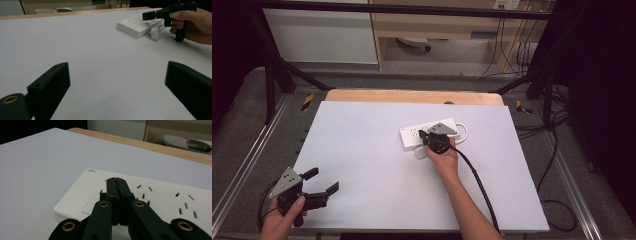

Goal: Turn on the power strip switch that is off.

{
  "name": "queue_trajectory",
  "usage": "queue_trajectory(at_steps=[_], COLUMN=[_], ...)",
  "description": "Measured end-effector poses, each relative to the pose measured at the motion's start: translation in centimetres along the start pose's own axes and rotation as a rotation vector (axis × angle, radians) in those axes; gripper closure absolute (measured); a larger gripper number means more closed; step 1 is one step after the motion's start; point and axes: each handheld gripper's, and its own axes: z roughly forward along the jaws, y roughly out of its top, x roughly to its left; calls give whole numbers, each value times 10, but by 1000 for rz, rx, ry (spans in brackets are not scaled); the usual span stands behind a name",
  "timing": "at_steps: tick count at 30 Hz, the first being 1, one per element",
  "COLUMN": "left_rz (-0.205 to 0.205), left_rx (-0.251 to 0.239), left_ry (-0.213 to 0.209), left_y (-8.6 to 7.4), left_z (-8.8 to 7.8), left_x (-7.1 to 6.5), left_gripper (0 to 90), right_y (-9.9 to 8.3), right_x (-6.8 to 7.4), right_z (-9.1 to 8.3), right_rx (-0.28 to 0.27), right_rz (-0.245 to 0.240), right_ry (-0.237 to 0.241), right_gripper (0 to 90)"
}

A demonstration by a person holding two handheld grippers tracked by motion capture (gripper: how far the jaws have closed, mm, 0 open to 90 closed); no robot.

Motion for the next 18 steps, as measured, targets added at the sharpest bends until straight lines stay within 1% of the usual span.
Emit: queue_trajectory(at_steps=[9, 18], left_rz=[-2, -2], left_rx=[-1, -2], left_ry=[0, 0], left_y=[0, 0], left_z=[0, 0], left_x=[0, 0], left_gripper=[62, 62], right_y=[0, -1], right_x=[4, 5], right_z=[-2, -1], right_rx=[23, 43], right_rz=[-30, -40], right_ry=[-4, -3], right_gripper=[900, 900])
